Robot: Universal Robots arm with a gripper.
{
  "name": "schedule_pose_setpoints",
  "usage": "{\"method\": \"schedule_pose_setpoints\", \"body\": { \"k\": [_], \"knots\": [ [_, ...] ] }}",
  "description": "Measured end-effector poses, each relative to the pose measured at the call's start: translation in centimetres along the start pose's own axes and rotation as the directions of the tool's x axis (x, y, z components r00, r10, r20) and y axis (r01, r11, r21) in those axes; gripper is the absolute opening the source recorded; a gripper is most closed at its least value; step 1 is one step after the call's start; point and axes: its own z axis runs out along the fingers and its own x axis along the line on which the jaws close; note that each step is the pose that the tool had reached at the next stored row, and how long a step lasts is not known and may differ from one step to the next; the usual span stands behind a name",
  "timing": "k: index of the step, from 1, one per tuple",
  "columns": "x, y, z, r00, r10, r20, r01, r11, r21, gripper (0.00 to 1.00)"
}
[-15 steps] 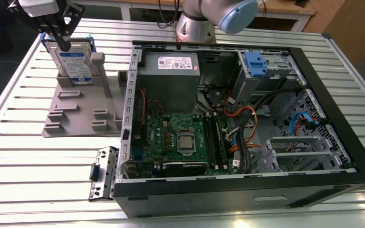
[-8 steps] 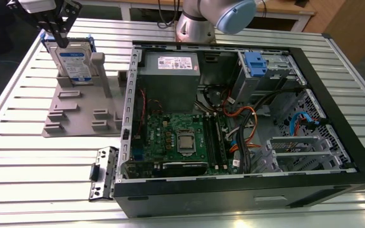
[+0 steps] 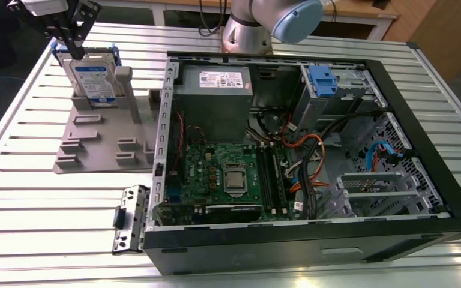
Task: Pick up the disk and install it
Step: 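Reach for the disk, then pick up the disk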
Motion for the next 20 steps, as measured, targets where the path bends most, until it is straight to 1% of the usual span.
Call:
{"method": "schedule_pose_setpoints", "body": {
  "k": [8,11,13,15,18,20],
  "knots": [
    [0.00,0.00,0.01,1.0000,0.000,0.0000,0.000,1.0000,0.0000,0.10],
    [0.00,0.00,0.01,1.0000,-0.008,-0.0003,0.008,1.0000,-0.0002,0.10],
    [0.00,0.00,0.01,0.9996,-0.030,-0.0010,0.030,0.9996,-0.0006,0.10],
    [0.00,0.00,0.01,0.9984,-0.057,-0.0018,0.057,0.9984,-0.0009,0.10],
    [0.00,0.00,0.02,0.9951,-0.099,-0.0031,0.099,0.9951,-0.0007,0.10],
    [-0.01,0.00,0.02,0.9920,-0.126,-0.0042,0.126,0.9920,0.0016,0.10]
  ]
}}
